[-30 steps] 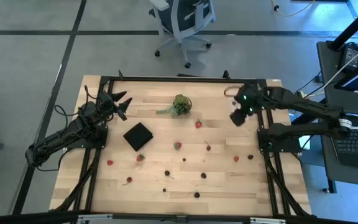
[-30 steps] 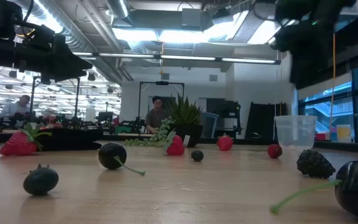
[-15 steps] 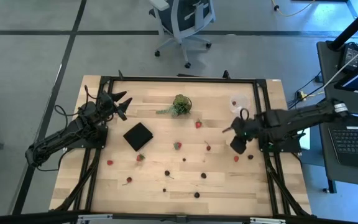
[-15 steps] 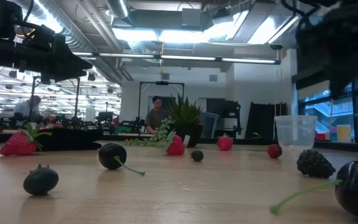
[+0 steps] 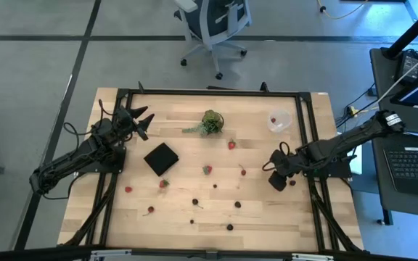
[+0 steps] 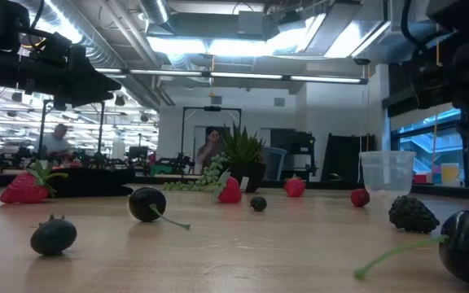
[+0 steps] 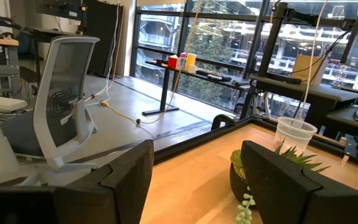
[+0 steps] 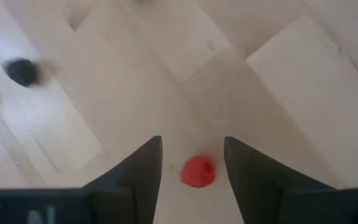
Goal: Pick and placing Produce into tupperware
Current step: Put the right red raspberry into the bin
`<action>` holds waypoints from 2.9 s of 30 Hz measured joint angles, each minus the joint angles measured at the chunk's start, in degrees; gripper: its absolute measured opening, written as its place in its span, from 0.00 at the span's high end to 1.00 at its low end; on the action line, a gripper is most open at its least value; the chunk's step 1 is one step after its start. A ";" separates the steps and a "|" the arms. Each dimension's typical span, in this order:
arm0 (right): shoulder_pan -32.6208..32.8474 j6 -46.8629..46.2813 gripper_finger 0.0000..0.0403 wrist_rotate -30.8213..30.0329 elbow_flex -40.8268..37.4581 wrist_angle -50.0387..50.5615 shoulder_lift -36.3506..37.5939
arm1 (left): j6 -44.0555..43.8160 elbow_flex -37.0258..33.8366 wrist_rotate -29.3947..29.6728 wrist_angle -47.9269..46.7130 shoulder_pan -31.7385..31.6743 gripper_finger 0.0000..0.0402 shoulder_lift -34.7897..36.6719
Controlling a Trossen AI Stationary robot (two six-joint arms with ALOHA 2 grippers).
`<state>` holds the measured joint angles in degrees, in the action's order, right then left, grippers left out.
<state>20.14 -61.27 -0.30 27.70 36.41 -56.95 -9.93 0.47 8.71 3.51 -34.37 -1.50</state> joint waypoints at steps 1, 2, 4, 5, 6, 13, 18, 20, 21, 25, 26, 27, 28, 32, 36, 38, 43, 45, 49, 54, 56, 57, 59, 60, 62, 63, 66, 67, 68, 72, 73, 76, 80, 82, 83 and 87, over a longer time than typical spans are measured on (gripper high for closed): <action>0.00 0.88 0.57 -0.04 -0.24 0.19 0.00 | 0.00 0.00 0.00 0.00 0.00 0.41 0.00; 0.00 1.67 0.57 -0.07 -0.40 0.15 0.00 | 0.00 -0.02 0.00 0.00 0.00 0.41 0.01; 0.00 3.16 0.57 -0.05 -0.50 -0.02 0.00 | 0.00 -0.01 0.00 0.00 0.00 0.41 0.01; 0.00 3.36 0.57 -0.03 -0.53 0.06 0.00 | 0.00 -0.02 0.00 0.00 0.00 0.41 0.00; 0.00 3.34 0.57 -0.04 -0.54 0.06 0.00 | 0.00 -0.02 0.00 0.00 0.00 0.41 0.00; -0.05 2.95 0.56 -0.06 -0.54 -0.05 0.00 | 0.02 -0.01 0.12 0.00 0.00 0.41 0.01; -0.07 3.08 0.47 -1.69 -0.54 -0.13 0.00 | 0.02 0.00 1.31 0.00 0.00 0.41 0.02; -0.08 3.89 0.42 -2.05 -0.54 -0.76 0.00 | 0.03 -0.01 1.33 0.00 0.00 0.41 0.01; -0.09 4.89 0.40 -2.08 -0.54 -1.48 0.00 | 0.04 -0.01 1.33 0.02 0.00 0.41 0.02; 0.11 11.10 0.36 -2.14 -0.54 -5.10 -0.01 | 0.04 0.00 1.38 0.00 0.00 0.41 0.00; 0.31 12.55 0.35 -2.19 -0.54 -5.62 -0.15 | 0.04 -0.02 1.38 0.02 0.00 0.41 0.00; 0.48 14.00 0.35 -2.10 -0.52 -5.91 -0.40 | 0.05 -0.01 1.38 0.02 0.00 0.41 0.02; 0.75 15.25 0.36 -2.10 -0.52 -5.83 -0.73 | 0.05 -0.01 1.38 0.02 0.00 0.41 0.01; 2.00 16.97 0.38 -2.10 -0.52 -3.93 -3.13 | 0.04 0.00 1.38 0.02 0.00 0.41 0.02; 4.00 18.58 0.42 -0.94 0.18 -3.17 -6.54 | 0.07 0.00 1.38 0.02 0.00 0.41 0.00; 5.00 20.99 0.43 -0.95 2.42 -1.20 -8.76 | 0.07 0.00 1.38 0.02 0.00 0.41 0.01; 6.79 26.81 0.47 -3.61 10.15 9.66 -15.47 | 0.22 -0.02 1.38 0.02 -0.02 0.41 0.02; 7.34 27.91 0.47 -4.58 12.19 12.00 -17.93 | 1.01 -0.01 1.38 0.02 -0.01 0.41 0.00; 8.45 28.56 0.48 -4.59 12.63 11.99 -21.79 | 1.53 -0.01 1.38 0.02 -0.01 0.41 0.02; 10.40 25.72 0.48 -4.37 12.35 10.61 -24.44 | 1.53 0.00 1.38 0.02 0.00 0.41 0.00; 11.06 25.65 0.48 -4.58 12.27 9.76 -24.74 | 1.51 -0.02 1.38 0.02 -0.01 0.41 0.02; 11.32 25.54 0.48 -4.61 12.22 9.70 -24.74 | 1.52 -0.01 1.38 0.02 -0.02 0.41 0.02; 11.72 25.32 0.48 -4.70 12.22 9.46 -24.72 | 1.51 0.00 1.36 0.02 -0.01 0.41 0.02; 11.76 25.26 0.48 -4.70 12.22 9.50 -24.72 | 1.51 0.00 1.36 0.02 0.00 0.41 0.00; 11.74 24.61 0.48 -4.71 12.22 9.39 -24.81 | 1.51 0.00 1.36 0.02 0.00 0.41 0.00; 11.74 24.26 0.48 -4.72 12.22 9.30 -25.05 | 1.49 0.00 1.36 0.02 -0.02 0.41 0.00; 11.69 24.23 0.48 -4.74 12.22 9.22 -26.38 | 1.49 -0.01 1.36 0.02 -0.01 0.41 0.02; 11.69 24.23 0.48 -4.72 12.22 9.24 -27.05 | 1.50 -0.01 1.36 0.02 0.00 0.41 0.02; 11.69 24.23 0.48 -4.72 12.22 9.25 -27.76 | 1.49 0.00 1.36 0.02 0.00 0.41 0.01; 11.69 24.12 0.48 -4.52 12.48 9.03 -30.36 | 1.49 -0.02 1.36 0.02 0.00 0.41 0.00; 11.72 24.10 0.48 -4.53 12.48 8.90 -30.80 | 1.49 -0.01 1.36 0.02 0.00 0.41 0.01; 11.74 24.08 0.50 -4.44 12.48 8.61 -31.26 | 1.49 -0.01 1.36 0.02 0.00 0.41 0.01; 11.74 24.05 0.56 -4.21 12.37 8.22 -30.84 | 1.48 0.00 1.36 0.02 0.00 0.41 0.00; 11.75 24.05 0.61 -4.05 12.35 7.95 -30.66 | 1.46 0.00 1.36 0.02 -0.02 0.41 0.02; 11.76 24.03 0.64 -3.98 12.35 7.87 -30.64 | 1.46 0.00 1.36 0.01 0.00 0.41 0.02; 11.78 24.03 0.73 -3.85 12.32 7.89 -30.64 | 1.46 0.00 1.36 0.02 0.00 0.41 0.00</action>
<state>31.92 -37.23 -4.14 40.02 44.29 -87.59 -8.47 0.47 10.07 3.53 -34.37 -1.50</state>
